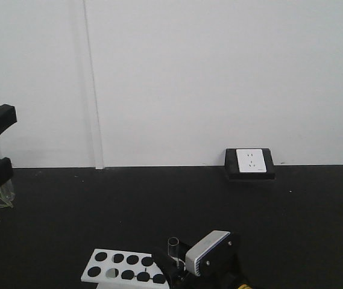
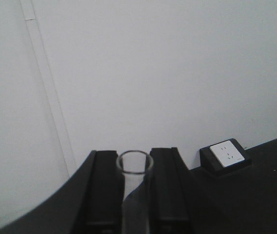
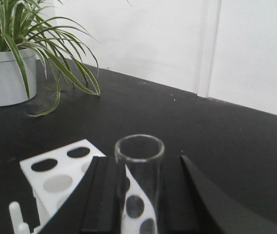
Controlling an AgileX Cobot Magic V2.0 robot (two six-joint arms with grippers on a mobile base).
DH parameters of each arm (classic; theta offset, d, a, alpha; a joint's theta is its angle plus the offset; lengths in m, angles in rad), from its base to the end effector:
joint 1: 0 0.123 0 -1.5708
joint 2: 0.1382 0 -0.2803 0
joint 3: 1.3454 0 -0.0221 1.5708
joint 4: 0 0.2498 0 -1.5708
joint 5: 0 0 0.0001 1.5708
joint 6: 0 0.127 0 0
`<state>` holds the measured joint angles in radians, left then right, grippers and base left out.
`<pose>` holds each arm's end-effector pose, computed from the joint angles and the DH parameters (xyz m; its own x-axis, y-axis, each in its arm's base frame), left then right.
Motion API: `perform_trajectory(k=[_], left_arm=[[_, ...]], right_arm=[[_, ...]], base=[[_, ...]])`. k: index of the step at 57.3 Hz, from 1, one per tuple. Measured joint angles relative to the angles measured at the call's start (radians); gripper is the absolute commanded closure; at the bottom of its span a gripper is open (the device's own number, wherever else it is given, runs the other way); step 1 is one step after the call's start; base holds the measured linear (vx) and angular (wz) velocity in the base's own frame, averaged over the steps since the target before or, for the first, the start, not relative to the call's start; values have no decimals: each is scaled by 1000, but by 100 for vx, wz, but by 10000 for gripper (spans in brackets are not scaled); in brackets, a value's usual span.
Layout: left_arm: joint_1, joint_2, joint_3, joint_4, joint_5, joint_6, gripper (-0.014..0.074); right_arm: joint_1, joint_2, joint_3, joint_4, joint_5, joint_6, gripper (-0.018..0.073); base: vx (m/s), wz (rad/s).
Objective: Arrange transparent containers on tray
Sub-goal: 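Close the right gripper on the tube and lift it out, then drive the base to the counter with the yellow tray, holding both tubes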
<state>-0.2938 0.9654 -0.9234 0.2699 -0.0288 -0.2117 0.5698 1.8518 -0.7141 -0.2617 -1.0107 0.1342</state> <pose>0.2380 -0.0730 0.4158 0.0869 0.0344 -0.9956 0.2924 0.9545 0.0585 0.3059 0.2291 0.1663 -0.0416 -0.0350 -0.9985 -0.7109 0.7032 0.0050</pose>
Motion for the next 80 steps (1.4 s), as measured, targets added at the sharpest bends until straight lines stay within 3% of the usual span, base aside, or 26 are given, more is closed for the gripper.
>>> perform_trajectory(k=[25, 40, 53, 67, 80], left_arm=[[0, 0, 0, -11, 93, 0, 603], [0, -20, 0, -175, 295, 0, 603], [0, -126, 11, -201, 390, 21, 603], [0, -304, 140, -283, 389, 108, 603], [0, -373, 208, -296, 373, 134, 603]], right_arm=[[0, -413, -53, -6, 354, 3, 572], [0, -760, -55, -7, 716, 34, 572], [0, -985, -52, -2, 1011, 58, 572], [0, -1093, -52, 2, 1123, 89, 572], [0, -1107, -52, 2, 1130, 90, 571]], base=[[0, 0], [0, 0], [0, 0], [0, 0], [0, 0]])
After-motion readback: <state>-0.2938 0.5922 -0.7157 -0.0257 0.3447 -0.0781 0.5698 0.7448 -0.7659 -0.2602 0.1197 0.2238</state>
